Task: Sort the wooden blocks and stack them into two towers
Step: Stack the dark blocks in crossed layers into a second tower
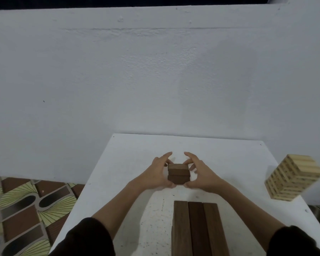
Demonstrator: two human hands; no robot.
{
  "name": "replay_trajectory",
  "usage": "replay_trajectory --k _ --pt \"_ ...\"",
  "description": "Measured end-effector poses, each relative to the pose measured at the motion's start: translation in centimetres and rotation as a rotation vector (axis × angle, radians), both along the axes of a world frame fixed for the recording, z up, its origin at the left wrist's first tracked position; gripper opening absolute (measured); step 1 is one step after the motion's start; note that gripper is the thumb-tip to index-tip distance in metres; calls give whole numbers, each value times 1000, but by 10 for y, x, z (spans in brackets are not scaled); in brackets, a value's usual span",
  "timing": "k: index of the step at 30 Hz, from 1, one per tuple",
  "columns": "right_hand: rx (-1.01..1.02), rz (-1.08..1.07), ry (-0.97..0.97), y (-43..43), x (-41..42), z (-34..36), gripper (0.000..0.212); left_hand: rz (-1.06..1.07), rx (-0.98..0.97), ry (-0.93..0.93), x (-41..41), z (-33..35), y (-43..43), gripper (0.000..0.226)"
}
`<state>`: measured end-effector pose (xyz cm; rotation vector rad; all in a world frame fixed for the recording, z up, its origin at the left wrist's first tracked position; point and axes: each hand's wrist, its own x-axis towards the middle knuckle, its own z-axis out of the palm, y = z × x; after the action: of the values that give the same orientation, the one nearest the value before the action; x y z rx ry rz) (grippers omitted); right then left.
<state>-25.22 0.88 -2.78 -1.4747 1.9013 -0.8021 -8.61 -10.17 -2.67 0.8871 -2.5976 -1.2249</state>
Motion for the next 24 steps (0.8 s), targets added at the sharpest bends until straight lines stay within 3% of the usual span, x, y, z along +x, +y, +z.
replay_trajectory --k 13,24 --pt "-400 -36 -313 71 37 126 88 42 129 510 46 127 64 90" --pt "-410 19 -267 144 78 128 88 -16 106 481 90 131 132 96"
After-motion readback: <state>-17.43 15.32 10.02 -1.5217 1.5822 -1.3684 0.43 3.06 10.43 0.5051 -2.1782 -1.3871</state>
